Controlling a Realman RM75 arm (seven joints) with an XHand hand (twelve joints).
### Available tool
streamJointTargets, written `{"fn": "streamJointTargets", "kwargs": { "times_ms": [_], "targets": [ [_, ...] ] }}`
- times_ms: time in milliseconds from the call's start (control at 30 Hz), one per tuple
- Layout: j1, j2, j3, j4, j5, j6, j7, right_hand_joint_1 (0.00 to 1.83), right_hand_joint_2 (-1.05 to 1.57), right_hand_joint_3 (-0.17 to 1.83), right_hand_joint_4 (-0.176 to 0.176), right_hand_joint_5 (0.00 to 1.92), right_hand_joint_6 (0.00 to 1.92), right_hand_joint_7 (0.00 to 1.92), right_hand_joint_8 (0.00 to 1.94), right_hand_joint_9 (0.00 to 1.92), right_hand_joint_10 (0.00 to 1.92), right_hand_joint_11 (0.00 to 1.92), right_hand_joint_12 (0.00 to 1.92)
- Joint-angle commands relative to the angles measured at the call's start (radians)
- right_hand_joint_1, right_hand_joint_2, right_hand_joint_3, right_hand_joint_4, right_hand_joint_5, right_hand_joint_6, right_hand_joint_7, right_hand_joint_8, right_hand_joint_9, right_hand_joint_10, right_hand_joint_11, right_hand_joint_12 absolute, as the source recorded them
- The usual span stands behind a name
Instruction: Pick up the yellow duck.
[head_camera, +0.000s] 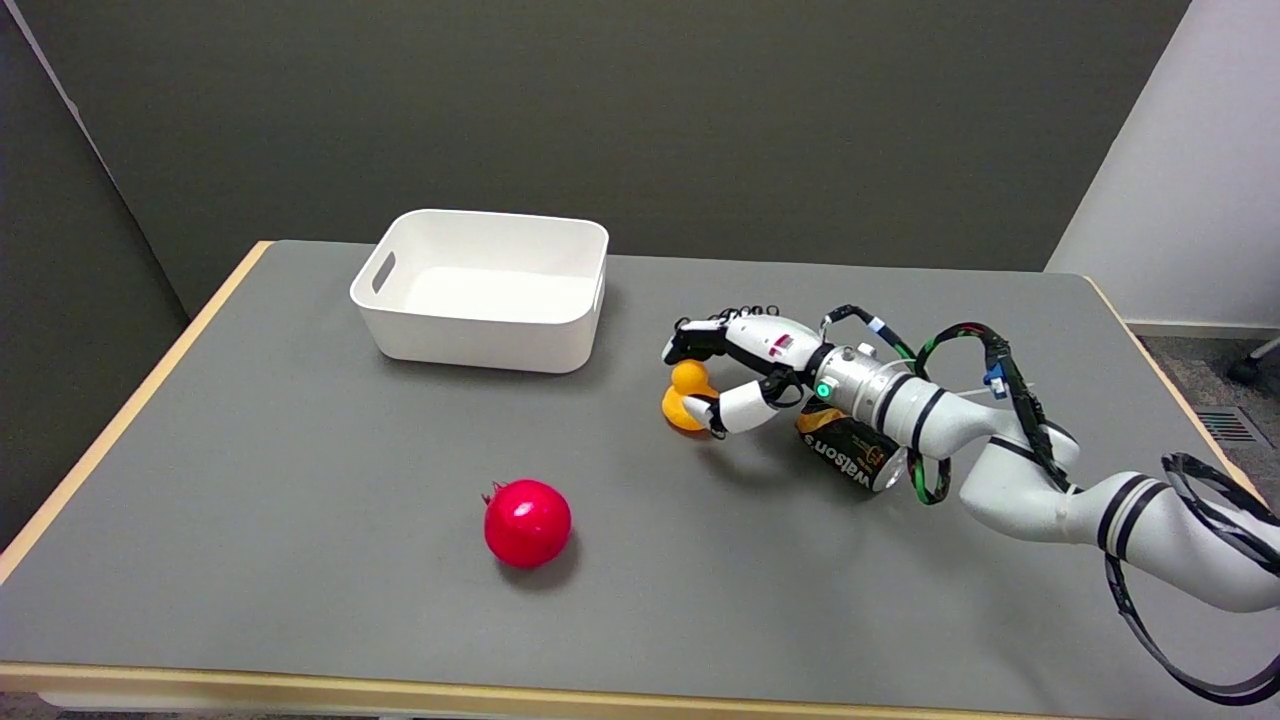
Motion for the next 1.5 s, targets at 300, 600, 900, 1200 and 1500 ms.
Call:
{"fn": "streamJointTargets", "kwargs": {
  "times_ms": [300, 600, 900, 1200, 1500],
  "targets": [
    [0.02, -0.002, -0.033, -0.041, -0.001, 0.04, 0.0, 0.78, 0.8, 0.87, 0.079, 0.42, 1.03, 0.66, 1.1, 0.51, 1.02, 0.21, 1.29],
    [0.023, 0.001, -0.018, -0.05, -0.001, 0.058, 0.0, 0.85, 1.11, 0.42, 0.152, 0.64, 1.57, 0.71, 1.68, 0.71, 1.27, 0.3, 1.36],
    [0.027, 0.02, -0.009, -0.044, -0.001, 0.068, 0.0, 0.85, 1.08, 0.47, 0.157, 0.65, 1.59, 0.74, 1.76, 0.73, 1.32, 0.36, 1.41],
    [-0.15, 0.127, 0.168, 0.159, 0.007, 0.078, 0.003, 0.48, 0.69, 0.89, 0.046, 0.27, 0.5, 0.43, 0.5, 0.37, 0.88, 0.14, 1.25],
    [-0.285, 0.139, 0.261, 0.187, 0.007, 0.079, 0.007, 0.39, 0.63, 0.97, 0.037, 0.2, 0.45, 0.32, 0.45, 0.29, 0.76, 0.12, 1.18]
  ]
}}
